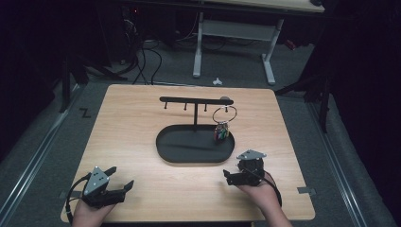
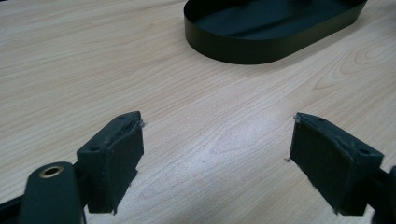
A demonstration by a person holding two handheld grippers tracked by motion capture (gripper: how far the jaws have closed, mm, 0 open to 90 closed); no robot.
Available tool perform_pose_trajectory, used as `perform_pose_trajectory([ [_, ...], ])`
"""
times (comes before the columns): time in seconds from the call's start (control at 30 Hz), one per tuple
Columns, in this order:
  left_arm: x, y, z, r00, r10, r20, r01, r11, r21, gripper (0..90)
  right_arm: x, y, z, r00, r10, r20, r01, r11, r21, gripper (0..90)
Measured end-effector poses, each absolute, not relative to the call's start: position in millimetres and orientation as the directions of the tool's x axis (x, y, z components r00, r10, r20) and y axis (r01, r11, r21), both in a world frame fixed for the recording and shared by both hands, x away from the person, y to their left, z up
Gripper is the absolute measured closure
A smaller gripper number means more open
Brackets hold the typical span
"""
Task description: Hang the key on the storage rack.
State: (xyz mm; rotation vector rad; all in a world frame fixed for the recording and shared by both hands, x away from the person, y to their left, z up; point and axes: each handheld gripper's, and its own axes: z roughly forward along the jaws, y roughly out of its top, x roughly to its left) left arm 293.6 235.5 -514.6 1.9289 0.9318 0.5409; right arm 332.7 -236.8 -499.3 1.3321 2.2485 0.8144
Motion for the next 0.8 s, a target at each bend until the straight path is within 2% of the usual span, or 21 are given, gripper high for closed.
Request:
perform_pose_trajectory([
  [0.1,294,235,-514,0.625,0.781,0.007,0.386,-0.316,0.867,17.9,323,-237,-509,-0.455,0.889,-0.053,0.638,0.367,0.677,3.3],
  [0.23,296,234,-513,0.635,0.773,0.005,0.379,-0.317,0.869,17.9,298,-249,-516,-0.4,0.913,-0.08,0.555,0.311,0.772,2.9],
  [0.3,296,234,-514,0.637,0.771,0.001,0.38,-0.315,0.87,17.9,296,-252,-515,-0.419,0.905,-0.07,0.563,0.319,0.762,2.9],
  [0.43,297,229,-514,0.642,0.767,0.004,0.382,-0.324,0.866,17.8,297,-273,-519,-0.365,0.93,-0.035,0.594,0.262,0.761,3.0],
  [0.8,307,217,-512,0.668,0.744,0.018,0.353,-0.338,0.872,17.7,287,-274,-525,-0.351,0.936,-0.021,0.601,0.242,0.762,3.2],
])
